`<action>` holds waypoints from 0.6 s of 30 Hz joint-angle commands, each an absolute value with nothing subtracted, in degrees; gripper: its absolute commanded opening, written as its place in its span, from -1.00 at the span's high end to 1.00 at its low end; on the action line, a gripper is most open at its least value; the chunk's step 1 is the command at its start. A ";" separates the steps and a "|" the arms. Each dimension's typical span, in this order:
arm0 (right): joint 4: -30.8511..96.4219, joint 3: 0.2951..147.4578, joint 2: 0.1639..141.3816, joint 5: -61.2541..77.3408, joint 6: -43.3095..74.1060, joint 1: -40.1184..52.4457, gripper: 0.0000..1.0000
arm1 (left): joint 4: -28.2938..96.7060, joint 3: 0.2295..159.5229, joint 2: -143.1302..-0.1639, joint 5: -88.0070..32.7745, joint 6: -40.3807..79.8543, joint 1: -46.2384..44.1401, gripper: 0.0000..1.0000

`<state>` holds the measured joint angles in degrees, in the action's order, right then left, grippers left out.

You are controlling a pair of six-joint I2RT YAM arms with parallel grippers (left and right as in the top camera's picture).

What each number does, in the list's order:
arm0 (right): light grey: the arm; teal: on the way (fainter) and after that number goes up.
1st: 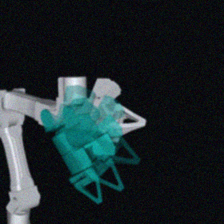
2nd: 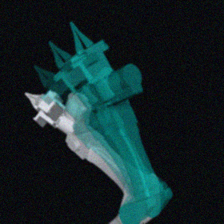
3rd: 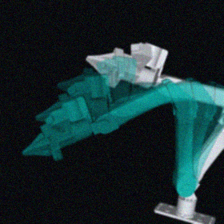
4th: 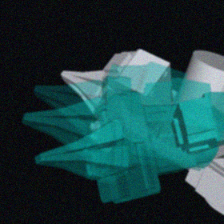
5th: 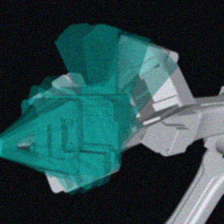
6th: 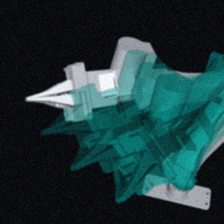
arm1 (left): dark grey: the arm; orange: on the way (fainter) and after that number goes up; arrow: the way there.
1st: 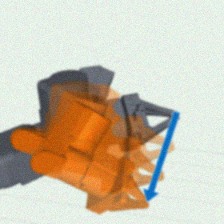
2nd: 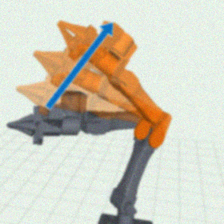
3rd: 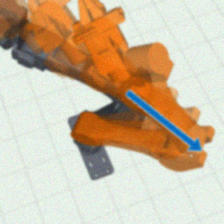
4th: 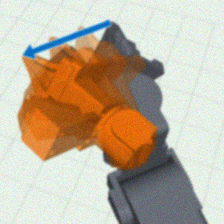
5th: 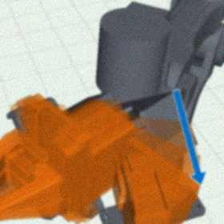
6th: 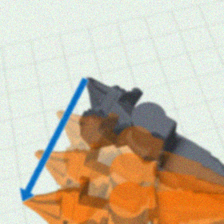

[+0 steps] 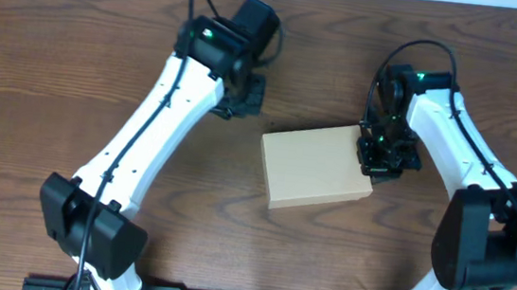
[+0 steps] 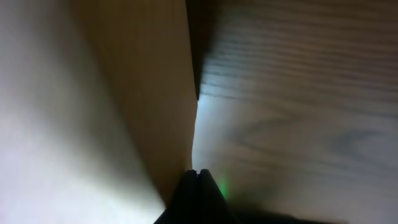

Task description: Pack container

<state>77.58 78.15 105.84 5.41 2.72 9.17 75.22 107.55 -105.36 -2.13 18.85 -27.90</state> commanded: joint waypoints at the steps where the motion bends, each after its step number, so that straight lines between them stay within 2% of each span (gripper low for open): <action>1: 75.99 75.94 105.62 10.28 3.79 10.55 0.97 | 76.01 110.02 -103.24 -1.06 16.82 -25.85 0.80; 13: 72.40 75.64 105.62 12.84 6.92 17.12 0.97 | 77.71 110.08 -101.56 -0.86 15.77 -25.12 0.78; 18: 72.12 75.81 105.62 6.04 9.43 16.23 0.97 | 79.79 110.06 -101.56 1.28 15.38 -25.12 0.78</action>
